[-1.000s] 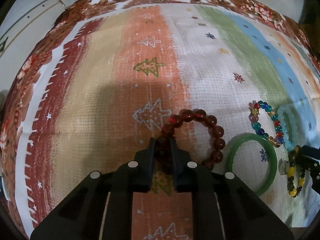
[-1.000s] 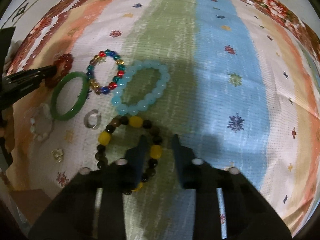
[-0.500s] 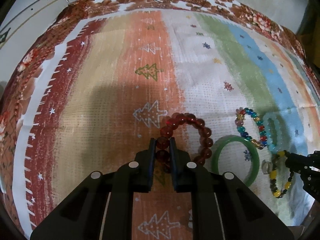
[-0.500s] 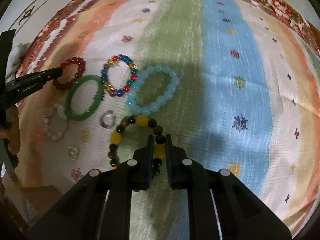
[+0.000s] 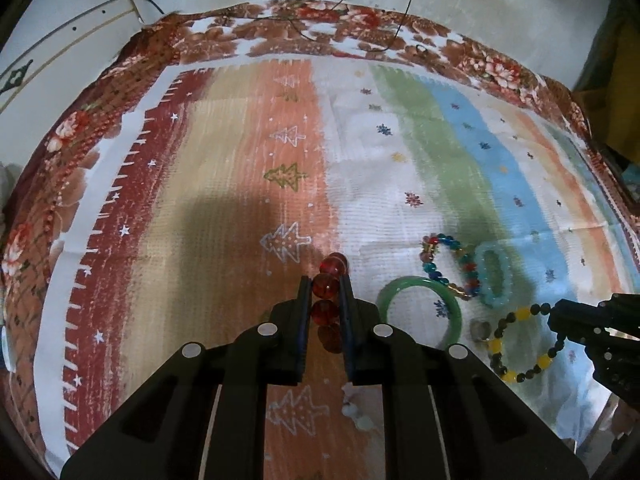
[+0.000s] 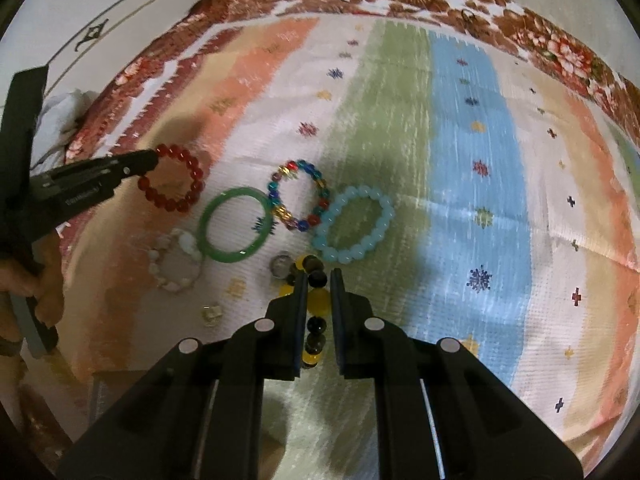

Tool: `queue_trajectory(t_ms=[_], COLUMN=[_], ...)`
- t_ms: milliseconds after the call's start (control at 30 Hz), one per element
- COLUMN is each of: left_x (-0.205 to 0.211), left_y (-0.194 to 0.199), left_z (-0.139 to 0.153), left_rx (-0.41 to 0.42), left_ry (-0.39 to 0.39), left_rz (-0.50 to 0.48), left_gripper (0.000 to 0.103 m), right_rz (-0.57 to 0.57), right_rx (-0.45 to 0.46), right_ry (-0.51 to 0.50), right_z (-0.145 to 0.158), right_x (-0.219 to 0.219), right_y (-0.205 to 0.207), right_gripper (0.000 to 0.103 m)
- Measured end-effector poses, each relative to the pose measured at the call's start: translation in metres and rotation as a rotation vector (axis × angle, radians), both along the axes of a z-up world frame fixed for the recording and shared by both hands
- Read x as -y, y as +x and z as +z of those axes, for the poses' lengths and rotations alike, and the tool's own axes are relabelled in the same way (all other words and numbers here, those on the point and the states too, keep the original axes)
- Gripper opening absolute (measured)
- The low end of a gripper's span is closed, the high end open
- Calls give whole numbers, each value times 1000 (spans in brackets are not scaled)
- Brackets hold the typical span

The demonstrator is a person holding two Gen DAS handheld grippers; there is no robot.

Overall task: Organize jewelry
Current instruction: 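Lift both held bracelets and carry them over the open metal tin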

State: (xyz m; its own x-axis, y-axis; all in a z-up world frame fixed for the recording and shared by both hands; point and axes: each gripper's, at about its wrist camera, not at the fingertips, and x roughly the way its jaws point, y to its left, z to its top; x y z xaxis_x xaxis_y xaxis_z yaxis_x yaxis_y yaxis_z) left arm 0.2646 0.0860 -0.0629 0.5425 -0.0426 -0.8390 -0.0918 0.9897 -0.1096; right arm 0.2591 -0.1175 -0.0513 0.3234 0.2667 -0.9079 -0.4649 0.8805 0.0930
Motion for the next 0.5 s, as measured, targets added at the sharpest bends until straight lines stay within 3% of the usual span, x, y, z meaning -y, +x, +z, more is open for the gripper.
queue_trajectory(t_ms=[500], left_x=[12], left_y=[-41], left_z=[42], left_rx=[86], left_ry=[-39], left_rz=[-26], left_gripper=[13], right_rz=[21], right_rx=[81], right_ry=[100], right_z=[53], right_x=[0], right_y=[-39], right_gripper=[13])
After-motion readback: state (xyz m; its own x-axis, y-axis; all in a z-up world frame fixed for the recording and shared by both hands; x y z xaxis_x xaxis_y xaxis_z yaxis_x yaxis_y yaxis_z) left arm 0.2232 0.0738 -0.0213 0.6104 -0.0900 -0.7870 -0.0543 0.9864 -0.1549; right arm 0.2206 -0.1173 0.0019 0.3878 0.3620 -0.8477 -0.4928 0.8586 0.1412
